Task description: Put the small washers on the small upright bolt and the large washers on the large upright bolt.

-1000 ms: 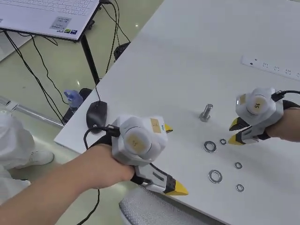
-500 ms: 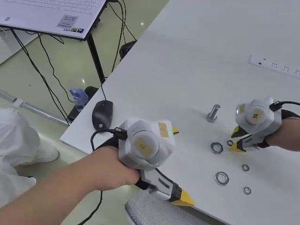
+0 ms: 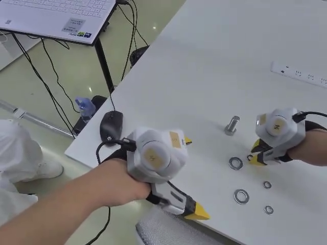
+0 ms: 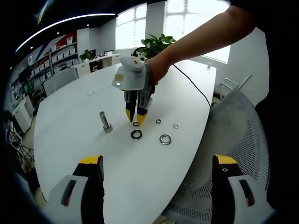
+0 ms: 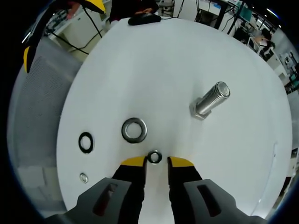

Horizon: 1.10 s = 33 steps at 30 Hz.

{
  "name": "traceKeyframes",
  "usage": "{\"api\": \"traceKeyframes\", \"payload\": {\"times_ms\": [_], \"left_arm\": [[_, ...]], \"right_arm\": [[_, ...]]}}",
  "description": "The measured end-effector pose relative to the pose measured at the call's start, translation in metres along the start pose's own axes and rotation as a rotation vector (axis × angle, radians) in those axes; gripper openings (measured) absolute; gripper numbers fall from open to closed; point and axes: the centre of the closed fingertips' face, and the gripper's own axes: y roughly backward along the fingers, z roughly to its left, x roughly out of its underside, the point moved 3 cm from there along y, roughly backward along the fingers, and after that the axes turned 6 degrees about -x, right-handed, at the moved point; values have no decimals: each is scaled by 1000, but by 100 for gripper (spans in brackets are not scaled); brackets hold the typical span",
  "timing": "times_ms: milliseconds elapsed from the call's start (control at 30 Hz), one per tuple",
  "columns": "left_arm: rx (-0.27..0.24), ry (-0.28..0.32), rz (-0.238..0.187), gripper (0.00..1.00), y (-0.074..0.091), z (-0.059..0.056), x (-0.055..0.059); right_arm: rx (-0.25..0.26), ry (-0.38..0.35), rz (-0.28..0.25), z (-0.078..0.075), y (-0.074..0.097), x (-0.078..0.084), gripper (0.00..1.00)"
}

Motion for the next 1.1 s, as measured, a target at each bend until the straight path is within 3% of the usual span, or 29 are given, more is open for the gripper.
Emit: {"api": "traceKeyframes", "payload": {"times_ms": [500,633,800,1100], "left_arm": [[-9,11,9,94,1,1,4],[-10,9,11,93,2,0,4],[-20,9,9,92,4,3,4],[-25,22,2,92,3,7,2]], "right_arm": [[14,-8,38,3,-1,-4,14],[15,-57,15,2,0,-4,13],[12,-68,4,4,1,-1,13],[3,-96,-4,10,18,8,13]]}}
